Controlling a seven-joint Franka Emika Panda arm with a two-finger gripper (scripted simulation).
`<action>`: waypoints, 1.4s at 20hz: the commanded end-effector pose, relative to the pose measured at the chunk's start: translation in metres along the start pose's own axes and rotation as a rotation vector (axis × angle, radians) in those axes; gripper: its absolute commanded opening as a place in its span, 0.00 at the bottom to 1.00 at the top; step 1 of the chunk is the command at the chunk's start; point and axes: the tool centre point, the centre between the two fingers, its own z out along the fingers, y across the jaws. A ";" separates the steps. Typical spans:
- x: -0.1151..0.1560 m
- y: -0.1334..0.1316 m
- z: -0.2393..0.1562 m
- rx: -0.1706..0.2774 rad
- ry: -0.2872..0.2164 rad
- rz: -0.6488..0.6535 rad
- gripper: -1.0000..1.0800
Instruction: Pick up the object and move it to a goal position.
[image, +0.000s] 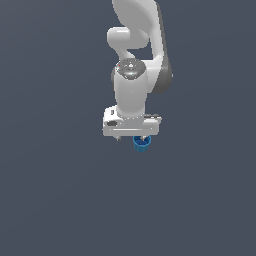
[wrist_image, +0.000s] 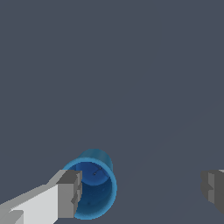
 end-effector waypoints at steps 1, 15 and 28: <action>0.000 0.000 0.000 0.000 0.000 0.000 0.62; 0.000 0.019 0.006 0.008 -0.035 0.061 0.62; -0.021 0.019 0.040 0.076 -0.270 0.229 0.62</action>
